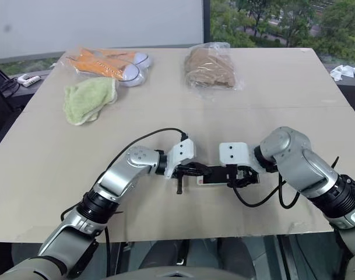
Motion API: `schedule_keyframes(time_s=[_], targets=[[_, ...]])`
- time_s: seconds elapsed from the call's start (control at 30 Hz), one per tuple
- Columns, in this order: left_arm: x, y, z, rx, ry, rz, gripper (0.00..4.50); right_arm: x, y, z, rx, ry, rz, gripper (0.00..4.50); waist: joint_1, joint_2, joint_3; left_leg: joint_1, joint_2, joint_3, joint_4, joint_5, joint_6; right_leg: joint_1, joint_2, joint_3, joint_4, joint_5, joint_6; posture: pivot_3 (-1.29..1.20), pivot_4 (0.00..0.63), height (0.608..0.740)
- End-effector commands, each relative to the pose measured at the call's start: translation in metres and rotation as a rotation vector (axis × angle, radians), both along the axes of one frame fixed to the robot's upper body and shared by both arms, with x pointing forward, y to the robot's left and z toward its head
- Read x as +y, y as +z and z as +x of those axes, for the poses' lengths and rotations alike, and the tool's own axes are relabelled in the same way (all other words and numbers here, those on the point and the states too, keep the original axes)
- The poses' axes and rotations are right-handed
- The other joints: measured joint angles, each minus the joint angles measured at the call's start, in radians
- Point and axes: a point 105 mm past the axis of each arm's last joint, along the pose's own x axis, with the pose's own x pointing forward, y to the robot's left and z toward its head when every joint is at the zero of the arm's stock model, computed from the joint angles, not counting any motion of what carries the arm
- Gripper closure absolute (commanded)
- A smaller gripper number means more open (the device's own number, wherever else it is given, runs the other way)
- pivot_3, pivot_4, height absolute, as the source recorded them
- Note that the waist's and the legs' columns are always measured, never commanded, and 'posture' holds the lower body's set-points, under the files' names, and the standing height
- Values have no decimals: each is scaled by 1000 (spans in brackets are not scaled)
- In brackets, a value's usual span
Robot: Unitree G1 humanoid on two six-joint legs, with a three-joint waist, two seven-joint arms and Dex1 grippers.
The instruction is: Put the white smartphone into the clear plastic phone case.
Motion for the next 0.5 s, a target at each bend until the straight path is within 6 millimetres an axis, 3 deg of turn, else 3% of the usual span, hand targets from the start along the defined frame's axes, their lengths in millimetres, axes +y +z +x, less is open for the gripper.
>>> schedule_keyframes(time_s=[0.03,0.33,0.5], targets=[[4,-8,-1,13,-1,36,4435,10,-8,-2,2,6,22,1587,0,-1,-1,0,0,0,0,0,0,0,0,0,0,0,0,0,150,740],[6,-8,-1,8,0,37,4435,35,-2,0,-53,30,86,1587,-3,-1,-1,2,0,0,0,0,0,1,0,0,1,0,0,0,150,740],[6,-8,0,6,3,33,4435,36,-2,3,-62,-3,78,1587,-3,-1,-1,2,0,0,0,0,0,1,0,0,1,0,0,0,150,740]])
